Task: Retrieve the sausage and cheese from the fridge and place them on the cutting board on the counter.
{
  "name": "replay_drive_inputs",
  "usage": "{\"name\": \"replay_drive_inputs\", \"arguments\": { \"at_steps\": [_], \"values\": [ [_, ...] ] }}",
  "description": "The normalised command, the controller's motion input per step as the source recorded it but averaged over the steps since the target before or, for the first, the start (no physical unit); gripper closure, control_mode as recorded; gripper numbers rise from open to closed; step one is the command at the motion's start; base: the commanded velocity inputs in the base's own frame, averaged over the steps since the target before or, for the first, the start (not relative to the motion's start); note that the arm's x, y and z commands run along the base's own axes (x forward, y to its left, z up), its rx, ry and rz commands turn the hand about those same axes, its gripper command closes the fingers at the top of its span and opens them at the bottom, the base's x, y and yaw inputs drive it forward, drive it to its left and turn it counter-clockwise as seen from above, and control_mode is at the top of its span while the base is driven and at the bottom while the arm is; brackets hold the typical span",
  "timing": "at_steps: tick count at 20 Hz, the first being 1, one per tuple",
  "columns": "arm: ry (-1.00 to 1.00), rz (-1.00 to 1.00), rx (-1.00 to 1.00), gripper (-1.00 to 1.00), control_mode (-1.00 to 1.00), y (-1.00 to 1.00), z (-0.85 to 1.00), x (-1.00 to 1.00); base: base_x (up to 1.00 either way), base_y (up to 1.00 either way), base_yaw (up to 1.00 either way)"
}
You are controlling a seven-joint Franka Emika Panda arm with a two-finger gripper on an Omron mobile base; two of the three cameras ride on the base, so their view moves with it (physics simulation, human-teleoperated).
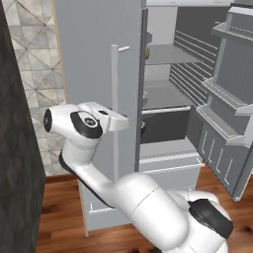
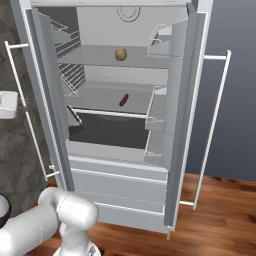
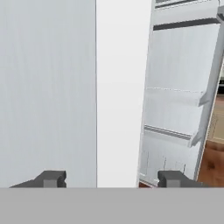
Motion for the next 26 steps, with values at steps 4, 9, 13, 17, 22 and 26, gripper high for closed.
{"name": "replay_drive_inputs", "arguments": {
  "at_steps": [4,9,13,17,22,26],
  "values": [
    [-0.22,0.0,-0.04,-1.0,-1.0,0.18,-0.02,-0.42,0.0,0.0,0.0],
    [-0.24,0.0,-0.03,-1.0,-1.0,0.08,0.02,-0.98,0.0,0.0,0.0],
    [-0.12,0.12,0.27,-1.0,-1.0,-0.72,0.16,-0.92,0.0,0.0,0.0],
    [-0.16,0.11,0.57,-1.0,-1.0,-1.0,0.01,-0.56,0.0,0.0,0.0],
    [-0.11,0.16,0.51,-1.0,-1.0,-0.92,0.0,-0.27,0.0,0.0,0.0],
    [-0.11,0.35,0.42,-1.0,-1.0,-0.81,0.0,0.0,0.0,0.0,0.0]
  ]
}}
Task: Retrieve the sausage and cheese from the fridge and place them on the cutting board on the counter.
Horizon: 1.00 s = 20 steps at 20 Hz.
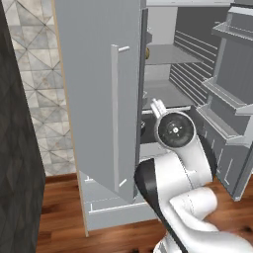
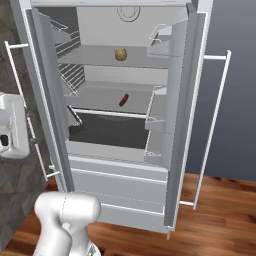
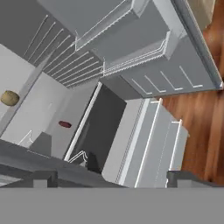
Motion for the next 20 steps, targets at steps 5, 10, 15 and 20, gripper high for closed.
{"name": "replay_drive_inputs", "arguments": {
  "at_steps": [5,10,15,20],
  "values": [
    [-0.16,0.5,0.3,-1.0,-1.0,-0.78,0.0,0.27,0.0,0.0,0.0],
    [-0.12,0.45,0.1,-1.0,-1.0,-0.33,-0.01,0.86,0.0,0.0,0.0],
    [-0.16,0.23,0.0,-1.0,-1.0,0.0,-0.02,0.93,0.0,0.0,0.0],
    [-0.08,0.14,0.0,-1.0,-1.0,0.0,-0.09,0.86,0.0,0.0,0.0]
  ]
}}
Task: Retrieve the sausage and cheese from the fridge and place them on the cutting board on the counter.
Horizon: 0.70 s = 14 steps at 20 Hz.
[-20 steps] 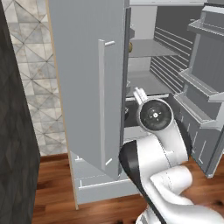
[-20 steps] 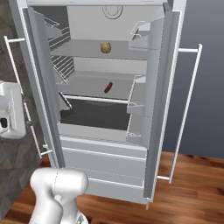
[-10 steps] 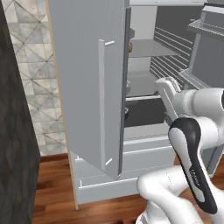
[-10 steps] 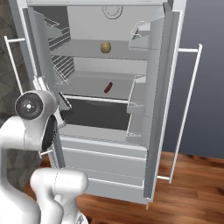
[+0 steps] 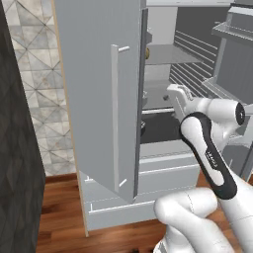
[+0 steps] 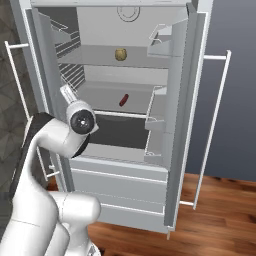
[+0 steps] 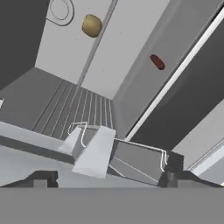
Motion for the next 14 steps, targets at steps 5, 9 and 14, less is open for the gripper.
{"name": "replay_drive_inputs", "arguments": {
  "at_steps": [5,9,14],
  "values": [
    [0.0,0.09,0.03,-1.0,-1.0,0.0,0.0,0.76,0.0,0.0,0.0],
    [0.03,0.06,0.1,-1.0,-1.0,0.0,0.0,0.88,0.0,0.0,0.0],
    [0.01,0.07,0.09,-1.0,-1.0,0.0,-0.08,0.76,0.0,0.0,0.0]
  ]
}}
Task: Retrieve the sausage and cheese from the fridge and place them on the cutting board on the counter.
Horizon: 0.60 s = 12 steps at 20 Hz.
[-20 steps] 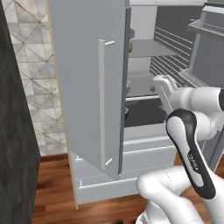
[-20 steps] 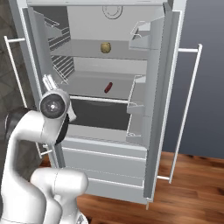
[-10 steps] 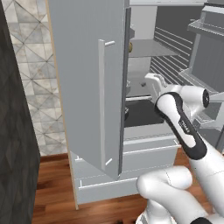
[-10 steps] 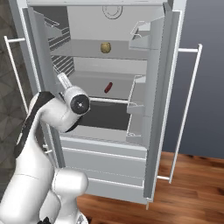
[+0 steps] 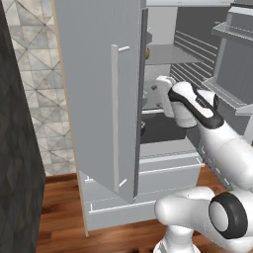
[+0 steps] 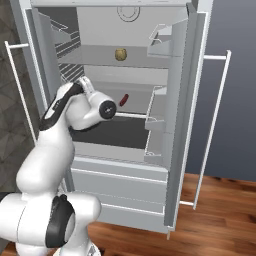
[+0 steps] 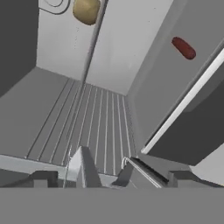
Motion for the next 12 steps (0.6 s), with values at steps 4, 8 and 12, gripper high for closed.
{"name": "replay_drive_inputs", "arguments": {
  "at_steps": [4,8,12],
  "values": [
    [0.0,0.09,0.06,-1.0,-1.0,0.06,-0.21,0.68,0.0,0.0,0.0],
    [0.0,0.12,0.01,-1.0,-1.0,0.34,-0.23,0.36,0.0,0.0,0.0],
    [0.0,0.18,0.0,-1.0,-1.0,0.66,-0.11,0.02,0.0,0.0,0.0]
  ]
}}
